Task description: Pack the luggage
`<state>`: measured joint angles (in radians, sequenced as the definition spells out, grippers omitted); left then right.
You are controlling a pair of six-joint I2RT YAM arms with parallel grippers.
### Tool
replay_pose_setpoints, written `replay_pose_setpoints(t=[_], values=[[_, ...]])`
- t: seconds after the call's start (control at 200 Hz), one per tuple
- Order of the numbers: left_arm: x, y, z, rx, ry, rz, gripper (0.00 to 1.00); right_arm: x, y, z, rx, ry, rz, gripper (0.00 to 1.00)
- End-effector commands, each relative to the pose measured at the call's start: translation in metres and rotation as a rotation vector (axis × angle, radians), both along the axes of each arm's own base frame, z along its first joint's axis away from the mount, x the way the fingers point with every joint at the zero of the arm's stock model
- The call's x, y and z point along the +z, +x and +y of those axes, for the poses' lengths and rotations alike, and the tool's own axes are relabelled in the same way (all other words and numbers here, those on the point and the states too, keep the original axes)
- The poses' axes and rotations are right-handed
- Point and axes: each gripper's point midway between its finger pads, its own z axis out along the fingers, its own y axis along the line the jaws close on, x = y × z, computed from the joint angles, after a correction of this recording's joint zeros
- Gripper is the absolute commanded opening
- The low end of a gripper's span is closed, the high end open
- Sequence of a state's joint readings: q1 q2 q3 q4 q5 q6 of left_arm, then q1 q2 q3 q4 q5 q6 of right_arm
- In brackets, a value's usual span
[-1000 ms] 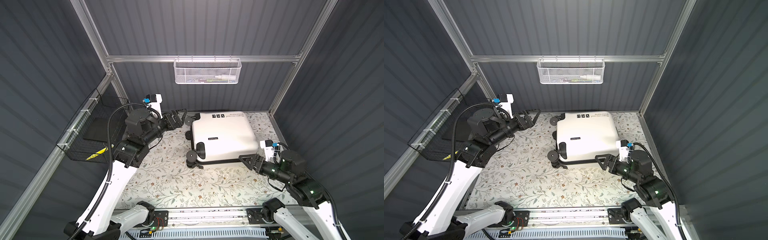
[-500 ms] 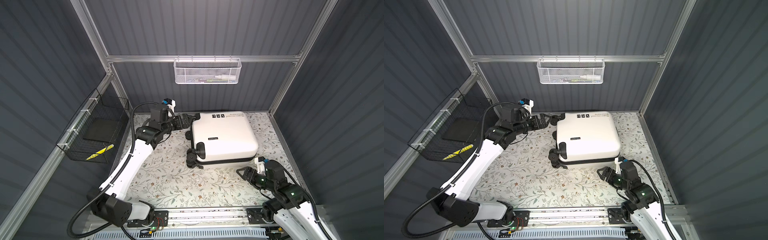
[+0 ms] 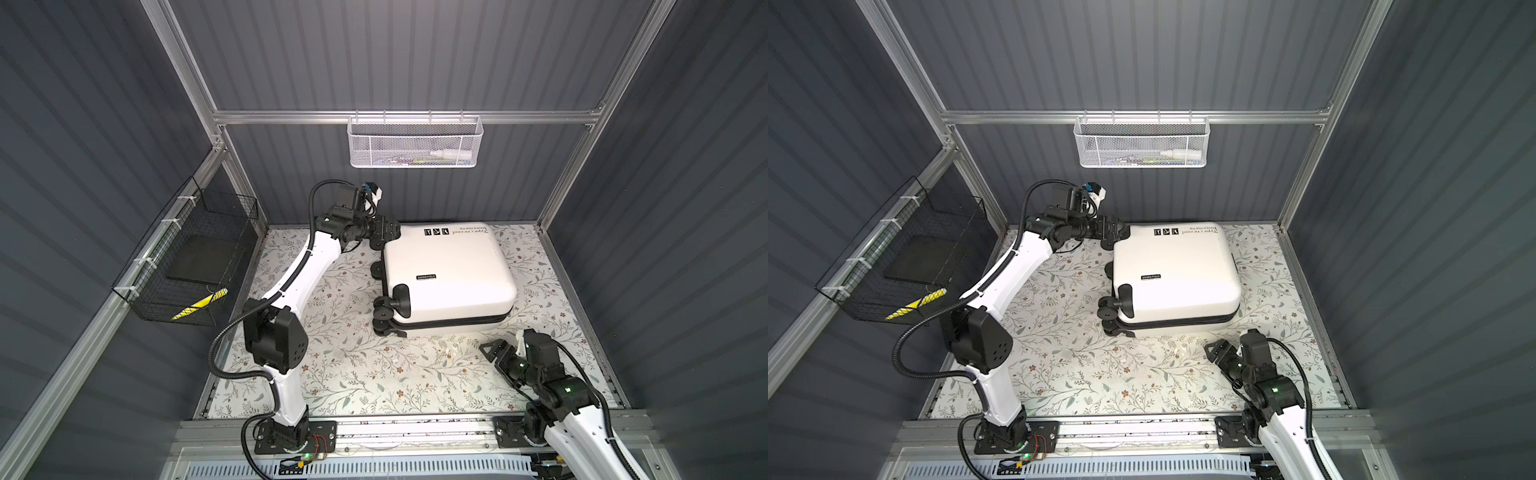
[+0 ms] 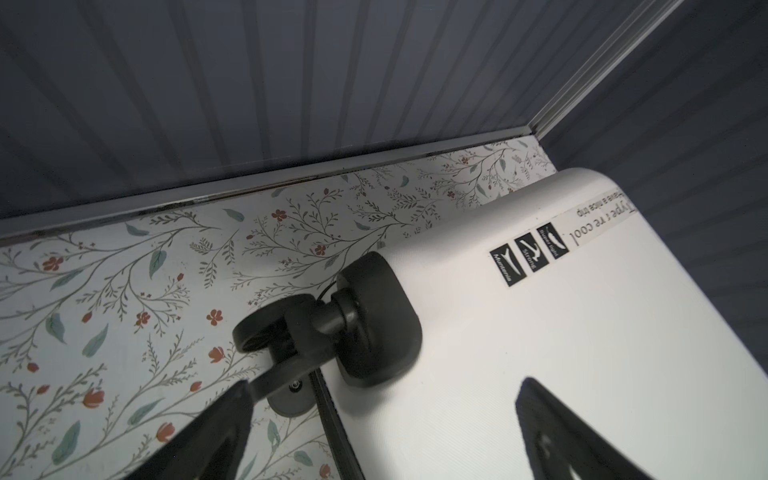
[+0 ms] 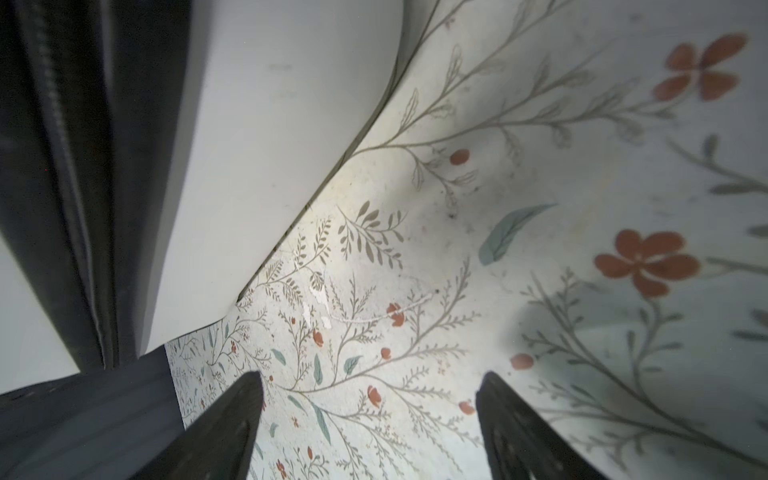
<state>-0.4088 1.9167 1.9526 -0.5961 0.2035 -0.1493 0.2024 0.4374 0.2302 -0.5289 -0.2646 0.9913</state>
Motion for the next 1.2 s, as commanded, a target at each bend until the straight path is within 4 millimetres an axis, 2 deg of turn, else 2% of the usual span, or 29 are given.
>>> replay_pose_setpoints(t=[0.0, 0.315, 0.505, 0.725, 0.745, 0.89, 1.096, 1.191], values=[[-0.005, 0.008, -0.003, -0.085, 0.063, -0.018, 1.00, -0.001, 0.012, -0.001, -0.028, 0.025, -0.025, 0.83], [-0.026, 0.048, 0.000, -0.099, 0.106, -0.035, 1.00, -0.010, 0.028, -0.005, -0.046, 0.027, -0.008, 0.83], [-0.041, 0.050, -0.008, -0.159, 0.078, -0.010, 1.00, -0.009, 0.039, -0.010, -0.073, 0.038, -0.013, 0.82], [-0.059, 0.040, -0.018, -0.217, 0.032, 0.061, 1.00, -0.001, 0.056, -0.021, -0.098, 0.017, -0.024, 0.82], [-0.061, 0.039, -0.019, -0.223, 0.029, 0.068, 1.00, 0.001, 0.056, -0.016, -0.076, 0.042, -0.023, 0.82], [-0.064, 0.024, -0.020, -0.266, 0.016, 0.093, 1.00, 0.008, 0.069, -0.020, -0.055, 0.028, -0.032, 0.82], [-0.075, -0.002, -0.016, -0.294, 0.006, 0.155, 1.00, 0.021, 0.100, -0.025, 0.016, -0.011, -0.028, 0.81], [-0.073, -0.016, -0.014, -0.296, -0.011, 0.165, 1.00, 0.030, 0.118, -0.026, 0.053, -0.031, -0.030, 0.81]])
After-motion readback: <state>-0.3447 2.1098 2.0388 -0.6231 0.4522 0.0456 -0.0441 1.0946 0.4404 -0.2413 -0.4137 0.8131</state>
